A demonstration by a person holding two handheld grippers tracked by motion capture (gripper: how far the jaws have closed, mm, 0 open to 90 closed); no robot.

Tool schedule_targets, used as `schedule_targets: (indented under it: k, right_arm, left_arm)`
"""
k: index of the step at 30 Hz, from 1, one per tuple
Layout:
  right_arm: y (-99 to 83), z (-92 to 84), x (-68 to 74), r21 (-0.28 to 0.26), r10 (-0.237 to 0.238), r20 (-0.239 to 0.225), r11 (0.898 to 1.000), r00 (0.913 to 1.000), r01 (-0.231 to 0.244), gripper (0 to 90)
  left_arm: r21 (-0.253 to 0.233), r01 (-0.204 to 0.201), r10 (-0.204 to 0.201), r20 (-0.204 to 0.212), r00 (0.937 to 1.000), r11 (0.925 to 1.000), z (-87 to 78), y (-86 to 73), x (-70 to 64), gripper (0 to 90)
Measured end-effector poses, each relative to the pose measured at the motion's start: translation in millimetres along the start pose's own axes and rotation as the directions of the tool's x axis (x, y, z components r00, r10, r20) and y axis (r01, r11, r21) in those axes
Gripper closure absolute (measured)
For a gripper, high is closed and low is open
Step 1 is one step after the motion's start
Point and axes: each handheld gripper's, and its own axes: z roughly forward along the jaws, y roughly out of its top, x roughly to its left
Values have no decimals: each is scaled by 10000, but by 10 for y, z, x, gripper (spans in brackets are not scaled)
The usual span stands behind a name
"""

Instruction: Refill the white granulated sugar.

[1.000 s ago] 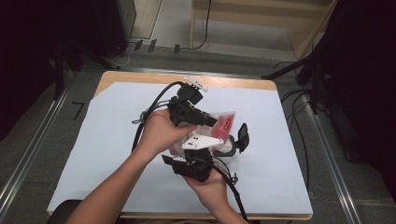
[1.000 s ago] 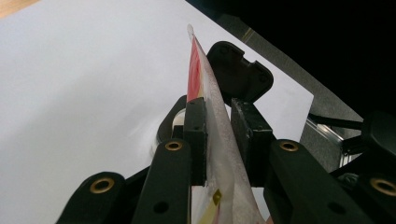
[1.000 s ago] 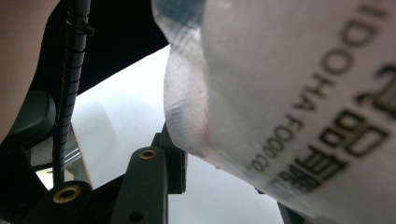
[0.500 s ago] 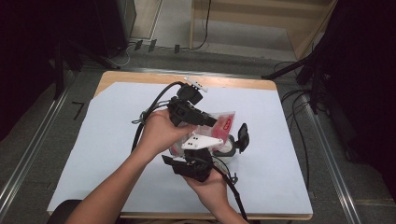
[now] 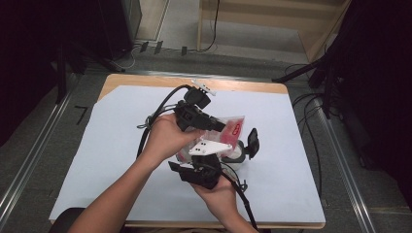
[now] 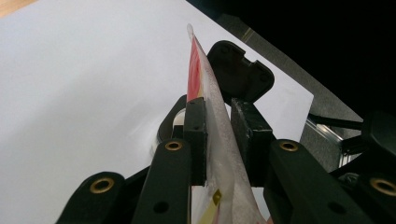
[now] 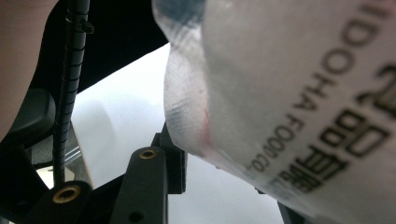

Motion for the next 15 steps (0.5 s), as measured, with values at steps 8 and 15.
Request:
schedule_targets:
  k: [8,15]
  right_arm:
    - [0,2,1,12,-8,10,10000,10000,8,642]
    - [0,3,2,5,-7,25,10000,10000,7,642]
  left_arm:
    - [-9,1,-1,10,10000,10000,0,-2,2,771]
    - [-27,-28,28,33,10000,10000,0,-2,2,772]
